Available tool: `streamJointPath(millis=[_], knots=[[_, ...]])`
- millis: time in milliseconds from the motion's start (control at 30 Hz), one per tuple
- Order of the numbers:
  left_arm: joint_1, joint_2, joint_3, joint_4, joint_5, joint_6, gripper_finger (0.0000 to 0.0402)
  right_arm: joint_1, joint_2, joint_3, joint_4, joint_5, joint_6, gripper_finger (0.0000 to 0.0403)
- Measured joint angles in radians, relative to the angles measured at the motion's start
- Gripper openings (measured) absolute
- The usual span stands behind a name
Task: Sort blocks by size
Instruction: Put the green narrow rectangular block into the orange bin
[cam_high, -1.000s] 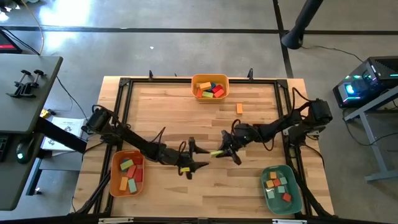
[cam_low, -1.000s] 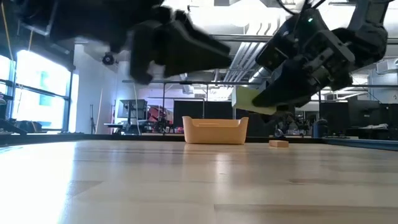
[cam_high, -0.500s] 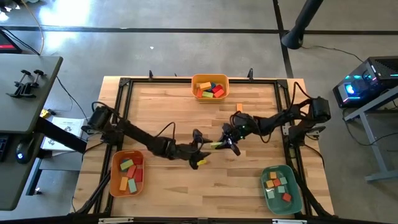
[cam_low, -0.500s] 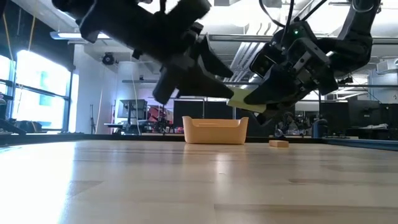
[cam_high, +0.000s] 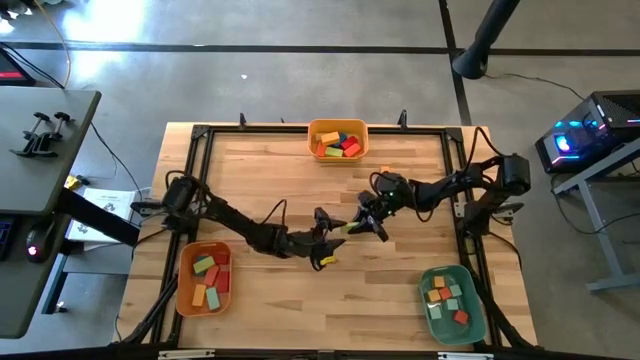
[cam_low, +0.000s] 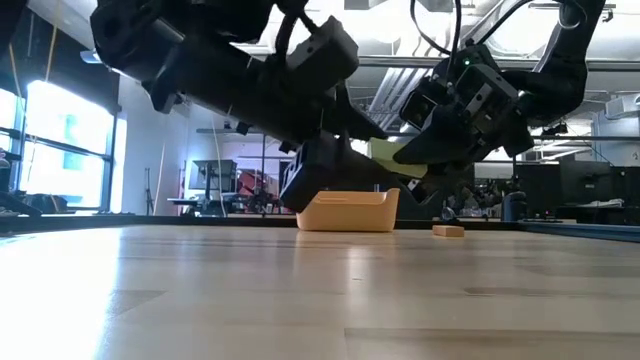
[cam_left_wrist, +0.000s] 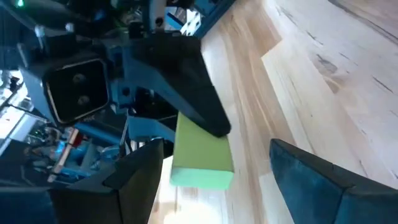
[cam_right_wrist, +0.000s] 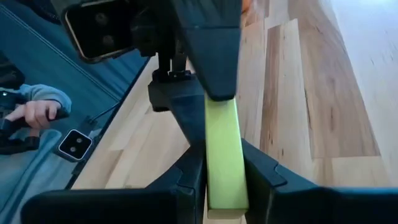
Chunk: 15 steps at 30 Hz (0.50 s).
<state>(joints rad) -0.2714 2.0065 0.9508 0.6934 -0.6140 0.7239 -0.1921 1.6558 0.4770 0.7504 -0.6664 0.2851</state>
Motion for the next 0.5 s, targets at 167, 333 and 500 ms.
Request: streamJointPath(millis=[167,333,500], knots=[[0.0,0.01,0.0,0.042,0.001,0.012,0.0262,0.009,0.0,0.0,-0.005,-0.001,0.018,0.0062],[0.0,0.01,0.0,0.039,0.008,-0.002,0.0237,0.019,0.0,0.0,-0.005,-0.007,0.021,0.0062],[0.009,0.01,0.0,0.039,0.01,-0.028,0.0208,0.018,0.0,0.0,-0.005,-0.006,0.021,0.0062]])
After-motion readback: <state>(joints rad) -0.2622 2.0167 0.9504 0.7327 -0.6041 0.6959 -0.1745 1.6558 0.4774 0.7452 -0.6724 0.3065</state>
